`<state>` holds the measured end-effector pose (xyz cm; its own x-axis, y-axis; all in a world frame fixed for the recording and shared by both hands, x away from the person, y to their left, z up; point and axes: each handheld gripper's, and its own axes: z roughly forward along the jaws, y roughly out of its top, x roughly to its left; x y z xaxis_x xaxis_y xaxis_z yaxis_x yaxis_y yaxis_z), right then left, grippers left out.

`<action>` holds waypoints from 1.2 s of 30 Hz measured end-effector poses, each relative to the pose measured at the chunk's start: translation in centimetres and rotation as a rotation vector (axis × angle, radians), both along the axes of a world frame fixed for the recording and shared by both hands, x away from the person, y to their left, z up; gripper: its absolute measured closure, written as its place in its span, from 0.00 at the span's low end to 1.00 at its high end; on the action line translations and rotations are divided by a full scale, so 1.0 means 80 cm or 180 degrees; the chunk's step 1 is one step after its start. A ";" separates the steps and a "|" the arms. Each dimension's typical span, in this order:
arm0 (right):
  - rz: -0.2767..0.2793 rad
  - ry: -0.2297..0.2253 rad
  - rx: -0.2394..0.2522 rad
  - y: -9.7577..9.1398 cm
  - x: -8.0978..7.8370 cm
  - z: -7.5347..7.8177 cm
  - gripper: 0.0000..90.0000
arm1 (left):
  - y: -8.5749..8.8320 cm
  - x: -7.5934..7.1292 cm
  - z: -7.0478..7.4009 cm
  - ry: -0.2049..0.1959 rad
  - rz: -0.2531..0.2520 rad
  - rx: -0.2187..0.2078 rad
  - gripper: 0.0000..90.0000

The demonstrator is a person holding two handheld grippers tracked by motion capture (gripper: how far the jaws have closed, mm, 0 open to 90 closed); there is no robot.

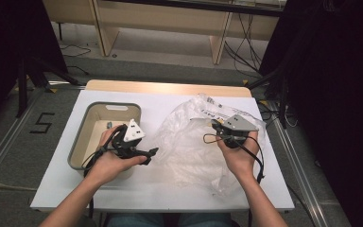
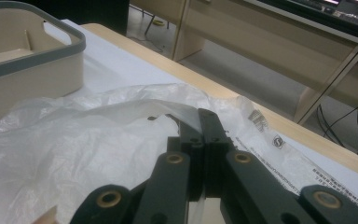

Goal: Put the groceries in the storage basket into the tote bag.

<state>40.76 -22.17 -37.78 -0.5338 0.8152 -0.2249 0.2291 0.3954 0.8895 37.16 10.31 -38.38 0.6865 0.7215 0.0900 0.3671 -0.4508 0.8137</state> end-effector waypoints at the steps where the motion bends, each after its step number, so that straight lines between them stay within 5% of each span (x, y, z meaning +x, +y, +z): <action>1: 0.0004 -0.0002 -0.0001 -0.001 0.000 0.001 1.00 | 0.002 0.000 0.001 0.0010 -0.0004 0.0014 0.26; 16: 0.0002 0.0004 -0.0003 0.001 0.001 0.000 1.00 | 0.029 0.011 0.004 0.0077 0.0225 0.0083 0.27; 36: 0.0015 0.0007 -0.0011 0.003 0.001 0.000 1.00 | 0.077 0.050 -0.009 0.0352 0.0941 0.0129 0.28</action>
<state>40.82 -21.96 -37.76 -0.5383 0.8118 -0.2263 0.2292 0.3995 0.8876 41.18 16.46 -39.12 0.4547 0.8887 0.0592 0.5722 -0.3424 0.7452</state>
